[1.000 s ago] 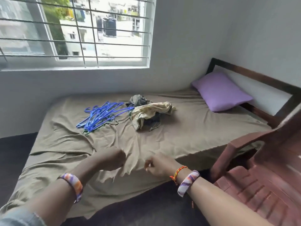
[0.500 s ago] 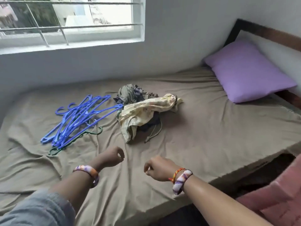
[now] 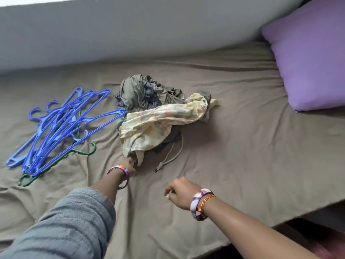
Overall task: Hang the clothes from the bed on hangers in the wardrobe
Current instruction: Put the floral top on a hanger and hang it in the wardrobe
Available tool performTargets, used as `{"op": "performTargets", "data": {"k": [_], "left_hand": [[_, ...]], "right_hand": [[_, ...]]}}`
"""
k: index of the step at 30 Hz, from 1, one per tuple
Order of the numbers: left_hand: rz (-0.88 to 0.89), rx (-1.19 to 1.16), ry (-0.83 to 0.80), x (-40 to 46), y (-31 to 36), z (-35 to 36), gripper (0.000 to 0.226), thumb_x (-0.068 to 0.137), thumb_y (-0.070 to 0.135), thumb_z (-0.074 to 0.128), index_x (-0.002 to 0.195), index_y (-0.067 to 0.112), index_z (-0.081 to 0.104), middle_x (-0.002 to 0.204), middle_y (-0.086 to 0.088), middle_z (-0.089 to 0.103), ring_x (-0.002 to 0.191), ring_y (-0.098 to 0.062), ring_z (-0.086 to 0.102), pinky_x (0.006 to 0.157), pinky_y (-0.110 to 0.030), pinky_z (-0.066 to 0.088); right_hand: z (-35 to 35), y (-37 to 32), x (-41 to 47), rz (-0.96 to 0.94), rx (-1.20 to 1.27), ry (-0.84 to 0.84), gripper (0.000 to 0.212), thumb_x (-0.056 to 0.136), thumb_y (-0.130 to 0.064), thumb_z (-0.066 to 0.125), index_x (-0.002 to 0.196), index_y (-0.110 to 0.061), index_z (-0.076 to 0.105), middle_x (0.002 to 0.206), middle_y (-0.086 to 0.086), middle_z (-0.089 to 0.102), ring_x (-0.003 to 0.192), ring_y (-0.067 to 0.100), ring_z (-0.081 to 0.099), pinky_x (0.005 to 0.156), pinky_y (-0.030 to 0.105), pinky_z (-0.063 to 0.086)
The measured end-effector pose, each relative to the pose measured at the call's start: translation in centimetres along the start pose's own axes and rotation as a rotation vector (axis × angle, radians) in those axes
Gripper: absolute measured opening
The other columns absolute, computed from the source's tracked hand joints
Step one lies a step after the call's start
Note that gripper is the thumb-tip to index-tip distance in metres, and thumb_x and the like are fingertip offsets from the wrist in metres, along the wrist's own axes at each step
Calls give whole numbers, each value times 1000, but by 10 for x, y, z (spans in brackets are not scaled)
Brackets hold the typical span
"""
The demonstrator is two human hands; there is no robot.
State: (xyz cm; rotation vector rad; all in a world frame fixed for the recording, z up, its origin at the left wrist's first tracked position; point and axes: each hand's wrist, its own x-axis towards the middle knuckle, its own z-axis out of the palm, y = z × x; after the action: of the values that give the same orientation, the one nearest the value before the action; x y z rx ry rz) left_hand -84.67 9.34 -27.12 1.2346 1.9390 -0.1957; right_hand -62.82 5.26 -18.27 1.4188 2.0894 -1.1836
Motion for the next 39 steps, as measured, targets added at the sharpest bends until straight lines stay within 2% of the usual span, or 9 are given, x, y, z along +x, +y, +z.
{"op": "performTargets", "data": {"k": [6,11,15,18,23,26,31,35,39], "left_hand": [[24,-899,370,-15,0,-20,21,76,-10,64,82,8,74,63,6,70,68,-3,65,77,-29,47],[520,-907,-657,-88,3,-60,17,51,7,85,63,12,75,62,0,69,57,-3,64,58,-12,49],[535,-754,-977,-117,-20,-37,33,56,39,86,80,19,77,77,5,72,72,-1,66,71,-14,51],[332,-903,-793,-123,-49,-24,29,55,30,87,77,16,75,82,1,73,76,-6,68,74,-20,54],[-128,-1332,-544,-136,-96,-25,26,93,38,49,94,15,60,93,-6,66,78,-15,62,66,-31,55],[-178,-1502,-580,-148,-113,-36,30,88,34,53,92,7,64,84,-10,67,64,-19,67,59,-34,58],[-191,-1712,-247,-158,-121,-53,23,91,-9,39,75,3,51,40,-4,58,33,-9,57,29,-18,42],[-71,-1691,-62,-145,-158,-68,31,86,-10,44,94,18,56,57,2,67,46,-9,62,39,-20,50],[-103,-1732,101,-132,-192,-85,28,83,-9,48,87,17,59,69,-3,67,57,-13,61,41,-23,52]], "right_hand": [[8,-2,22,55,280,41,26,92,-25,50,115,-20,63,103,7,69,91,20,64,82,28,52],[3,-46,30,286,1540,23,39,90,-52,50,106,-19,63,94,0,65,80,18,61,64,31,51],[17,-79,33,320,1743,334,41,73,-7,74,108,8,59,102,23,66,84,31,68,78,44,57],[33,-101,27,414,1696,447,55,64,3,70,116,10,54,107,28,63,97,40,64,84,56,52],[57,-149,7,393,1552,394,49,65,2,67,113,10,56,90,22,63,75,30,63,64,35,52],[76,-178,0,361,1441,314,27,74,4,65,100,9,61,82,20,65,69,27,64,64,36,55],[100,-187,-2,383,1077,244,56,58,-16,72,109,3,62,98,10,67,93,24,65,89,38,53],[110,-169,-23,388,986,269,13,78,-5,70,90,-4,65,78,4,61,72,16,60,64,29,52],[119,-157,-33,413,979,219,40,71,-10,79,105,3,62,89,8,66,77,17,63,63,24,52]]}}
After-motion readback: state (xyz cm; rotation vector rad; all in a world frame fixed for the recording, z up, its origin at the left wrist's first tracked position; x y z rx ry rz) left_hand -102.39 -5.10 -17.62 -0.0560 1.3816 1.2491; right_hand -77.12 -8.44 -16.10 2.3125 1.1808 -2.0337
